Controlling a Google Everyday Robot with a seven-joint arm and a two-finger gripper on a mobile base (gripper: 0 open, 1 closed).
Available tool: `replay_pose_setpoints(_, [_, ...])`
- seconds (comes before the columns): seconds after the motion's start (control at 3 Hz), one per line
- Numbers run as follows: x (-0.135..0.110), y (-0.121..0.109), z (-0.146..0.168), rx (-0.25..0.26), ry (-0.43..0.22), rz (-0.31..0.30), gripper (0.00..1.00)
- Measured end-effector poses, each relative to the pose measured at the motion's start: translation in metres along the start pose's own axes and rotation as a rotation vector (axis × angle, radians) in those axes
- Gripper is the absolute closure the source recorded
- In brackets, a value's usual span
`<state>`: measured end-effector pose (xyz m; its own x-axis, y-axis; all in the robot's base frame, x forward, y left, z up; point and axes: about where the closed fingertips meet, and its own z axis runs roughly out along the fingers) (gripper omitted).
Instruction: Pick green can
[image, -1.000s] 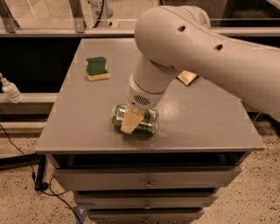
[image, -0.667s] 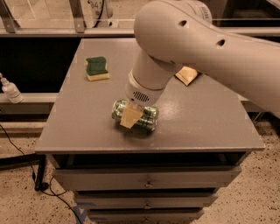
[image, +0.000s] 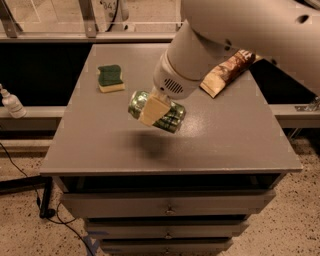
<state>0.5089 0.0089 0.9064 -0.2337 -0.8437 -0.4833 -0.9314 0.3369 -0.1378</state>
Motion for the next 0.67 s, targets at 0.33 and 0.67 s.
replay_pose_setpoints(0.33, [-0.0126,-0.0147,-0.0332,0.017,-0.145,0.037,1.00])
replay_pose_setpoints(0.67, [-0.0179,-0.0090,-0.0366,0.001,-0.166,0.044,1.00])
